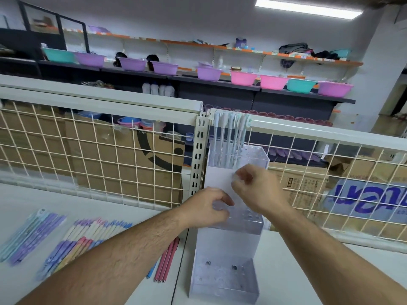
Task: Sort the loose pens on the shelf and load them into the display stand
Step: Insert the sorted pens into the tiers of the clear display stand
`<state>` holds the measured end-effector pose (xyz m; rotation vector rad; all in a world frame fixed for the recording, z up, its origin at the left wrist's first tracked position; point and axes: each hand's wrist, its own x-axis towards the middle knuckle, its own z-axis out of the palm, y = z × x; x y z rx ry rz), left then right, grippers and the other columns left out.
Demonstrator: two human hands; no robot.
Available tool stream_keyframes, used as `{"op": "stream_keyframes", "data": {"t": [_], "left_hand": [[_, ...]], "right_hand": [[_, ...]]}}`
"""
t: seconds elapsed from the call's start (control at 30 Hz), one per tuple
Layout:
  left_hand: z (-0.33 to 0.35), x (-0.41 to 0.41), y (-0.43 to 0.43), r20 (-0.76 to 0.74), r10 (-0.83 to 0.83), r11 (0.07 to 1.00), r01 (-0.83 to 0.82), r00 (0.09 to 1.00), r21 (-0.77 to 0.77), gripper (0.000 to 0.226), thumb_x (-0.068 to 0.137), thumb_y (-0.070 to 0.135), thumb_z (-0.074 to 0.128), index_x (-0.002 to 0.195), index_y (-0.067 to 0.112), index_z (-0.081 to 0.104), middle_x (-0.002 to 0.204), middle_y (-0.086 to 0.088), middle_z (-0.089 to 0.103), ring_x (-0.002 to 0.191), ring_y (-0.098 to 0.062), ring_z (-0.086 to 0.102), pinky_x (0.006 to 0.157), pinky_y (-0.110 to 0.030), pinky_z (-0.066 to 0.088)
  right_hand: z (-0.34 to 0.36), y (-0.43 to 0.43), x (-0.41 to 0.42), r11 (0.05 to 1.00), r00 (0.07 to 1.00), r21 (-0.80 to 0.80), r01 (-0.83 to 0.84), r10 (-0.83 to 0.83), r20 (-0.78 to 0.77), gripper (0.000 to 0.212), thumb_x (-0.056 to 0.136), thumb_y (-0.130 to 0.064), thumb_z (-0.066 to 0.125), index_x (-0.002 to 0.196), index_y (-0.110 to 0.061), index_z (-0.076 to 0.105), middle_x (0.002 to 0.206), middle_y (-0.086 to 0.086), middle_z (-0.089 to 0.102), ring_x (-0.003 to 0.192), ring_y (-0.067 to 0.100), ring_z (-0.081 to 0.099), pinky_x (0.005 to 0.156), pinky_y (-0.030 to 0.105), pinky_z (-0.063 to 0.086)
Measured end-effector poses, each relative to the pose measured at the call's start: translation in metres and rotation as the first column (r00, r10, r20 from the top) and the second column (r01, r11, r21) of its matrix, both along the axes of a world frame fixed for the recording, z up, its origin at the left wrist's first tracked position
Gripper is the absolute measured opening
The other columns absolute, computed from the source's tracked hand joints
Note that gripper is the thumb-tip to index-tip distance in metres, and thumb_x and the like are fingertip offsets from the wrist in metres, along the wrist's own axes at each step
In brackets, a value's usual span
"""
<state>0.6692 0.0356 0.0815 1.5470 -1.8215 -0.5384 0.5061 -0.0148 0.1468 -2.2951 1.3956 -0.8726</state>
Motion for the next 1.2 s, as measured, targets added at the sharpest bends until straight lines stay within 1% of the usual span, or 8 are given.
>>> {"op": "stream_keyframes", "data": {"t": [0.07,0.27,0.4,0.57,0.73,0.87,1.0,1.2], "left_hand": [[0.001,-0.003,0.003,0.028,0.02,1.0,-0.019,0.999,-0.024,0.03,0.086,0.019,0.07,0.115,0.019,0.072,0.117,0.01,0.065,0.112,0.004,0.051,0.095,-0.003,0.035],[-0.008,0.0,0.016,-0.031,0.163,0.983,-0.165,0.986,-0.076,0.031,0.078,0.028,0.08,0.108,0.023,0.073,0.116,0.01,0.06,0.116,-0.002,0.052,0.104,-0.019,0.038],[-0.014,0.012,0.037,-0.011,0.225,0.974,-0.225,0.974,-0.025,0.042,0.079,0.026,0.078,0.119,0.035,0.067,0.134,0.015,0.047,0.127,0.004,0.038,0.106,-0.011,0.025],[-0.016,0.051,0.069,-0.065,0.279,0.958,-0.273,0.958,0.091,0.052,0.08,0.032,0.075,0.128,0.041,0.059,0.134,0.017,0.048,0.123,0.0,0.048,0.096,-0.019,0.042],[-0.026,0.112,0.118,-0.071,0.31,0.949,-0.303,0.948,0.091,0.051,0.074,0.04,0.073,0.123,0.04,0.061,0.126,0.019,0.058,0.118,0.003,0.053,0.095,-0.024,0.049],[-0.035,0.17,0.164,-0.099,0.329,0.943,-0.321,0.939,0.087,0.05,0.076,0.034,0.076,0.124,0.035,0.064,0.119,0.02,0.062,0.11,0.005,0.056,0.091,-0.016,0.047],[-0.056,0.227,0.206,-0.091,0.344,0.932,-0.329,0.934,0.149,0.05,0.078,0.035,0.077,0.126,0.033,0.062,0.125,0.019,0.06,0.117,0.004,0.055,0.097,-0.015,0.044],[-0.067,0.289,0.251,-0.078,0.375,0.908,-0.349,0.924,0.232,0.053,0.084,0.035,0.076,0.133,0.03,0.058,0.129,0.018,0.056,0.12,0.002,0.05,0.1,-0.018,0.04]], "right_hand": [[-0.01,0.003,-0.006,0.999,0.999,0.032,-0.03,0.031,-0.036,0.032,0.081,-0.036,0.067,0.113,-0.03,0.069,0.105,-0.012,0.071,0.092,0.016,0.067,0.084,0.035,0.056],[-0.028,0.007,-0.016,0.991,0.99,0.064,-0.114,0.119,-0.074,0.044,0.083,-0.037,0.072,0.125,-0.027,0.065,0.119,-0.005,0.068,0.103,0.016,0.064,0.09,0.034,0.052],[-0.032,0.017,-0.009,0.989,0.988,0.066,-0.135,0.139,-0.059,0.046,0.084,-0.04,0.072,0.128,-0.03,0.062,0.125,-0.006,0.065,0.11,0.014,0.061,0.091,0.031,0.049],[-0.033,0.042,0.016,0.985,0.981,0.041,-0.165,0.169,-0.1,0.048,0.087,-0.044,0.069,0.133,-0.03,0.059,0.133,-0.005,0.061,0.118,0.015,0.058,0.088,0.031,0.047],[-0.035,0.081,0.068,0.984,0.971,0.01,-0.177,0.177,-0.162,0.05,0.088,-0.042,0.068,0.135,-0.028,0.058,0.135,-0.002,0.059,0.121,0.018,0.055,0.093,0.034,0.047],[-0.044,0.119,0.126,0.985,0.965,0.029,-0.168,0.17,-0.199,0.05,0.089,-0.043,0.067,0.134,-0.026,0.057,0.136,-0.001,0.058,0.12,0.02,0.055,0.091,0.035,0.047],[-0.065,0.156,0.189,0.98,0.954,0.052,-0.192,0.199,-0.222,0.047,0.088,-0.046,0.067,0.13,-0.025,0.059,0.126,0.002,0.061,0.113,0.022,0.058,0.087,0.032,0.047],[-0.093,0.191,0.259,0.952,0.94,0.162,-0.26,0.288,-0.184,0.051,0.086,-0.046,0.068,0.133,-0.031,0.059,0.135,-0.003,0.06,0.119,0.017,0.057,0.095,0.032,0.047]]}}
